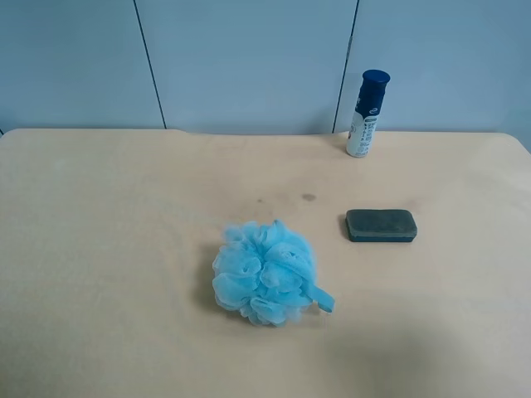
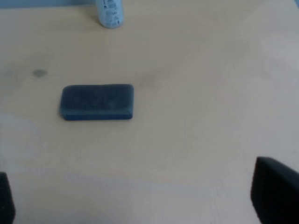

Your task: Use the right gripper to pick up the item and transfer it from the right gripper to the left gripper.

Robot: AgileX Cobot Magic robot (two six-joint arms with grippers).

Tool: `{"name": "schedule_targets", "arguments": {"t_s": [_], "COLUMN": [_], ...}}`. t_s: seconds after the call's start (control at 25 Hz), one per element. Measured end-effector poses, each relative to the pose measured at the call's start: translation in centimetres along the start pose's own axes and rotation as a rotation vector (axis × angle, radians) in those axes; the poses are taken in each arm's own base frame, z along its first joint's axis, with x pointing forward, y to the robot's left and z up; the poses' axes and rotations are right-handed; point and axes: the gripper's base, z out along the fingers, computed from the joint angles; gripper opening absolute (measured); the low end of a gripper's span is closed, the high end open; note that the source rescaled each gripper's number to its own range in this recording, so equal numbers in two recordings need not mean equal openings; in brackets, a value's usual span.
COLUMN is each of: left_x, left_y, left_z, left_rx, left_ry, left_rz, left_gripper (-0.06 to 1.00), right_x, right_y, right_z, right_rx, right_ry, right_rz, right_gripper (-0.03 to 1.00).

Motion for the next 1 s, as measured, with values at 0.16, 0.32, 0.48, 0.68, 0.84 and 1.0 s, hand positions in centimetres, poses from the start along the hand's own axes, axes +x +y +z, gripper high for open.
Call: {"name": "schedule_targets", "arguments": {"t_s": [0.16,0.32,0.48,0.68,0.84,1.0], "left_x": [0.0,0.0,0.0,0.0,0.0,0.0], "left_y": [0.0,0.0,0.0,0.0,0.0,0.0], "left_z": [0.0,0.0,0.0,0.0,0.0,0.0], "left_rx": [0.0,0.0,0.0,0.0,0.0,0.0], "left_ry": [0.0,0.0,0.0,0.0,0.0,0.0], "left_rz": [0.0,0.0,0.0,0.0,0.0,0.0], "left_gripper": [1.0,1.0,1.0,1.0,1.0,1.0], "right_x": [-0.9,-3.2,-5.5,-8.2,-10.1,-11.8], "right_y": [0.0,0.0,-0.2,-0.3,-0.5,0.1], "right_z": [0.9,1.6,3.1,5.6,7.9,10.2], "right_rx": [-0.011,-0.016,-0.024,-0.044,-0.058,-0.119], "right_ry": [0.07,0.137,0.224,0.307,0.347,0.386], "right_rz": [0.009,0.007,-0.042,-0.142,-0.204,-0.305], "right_gripper": [1.0,1.0,1.0,1.0,1.0,1.0]}}
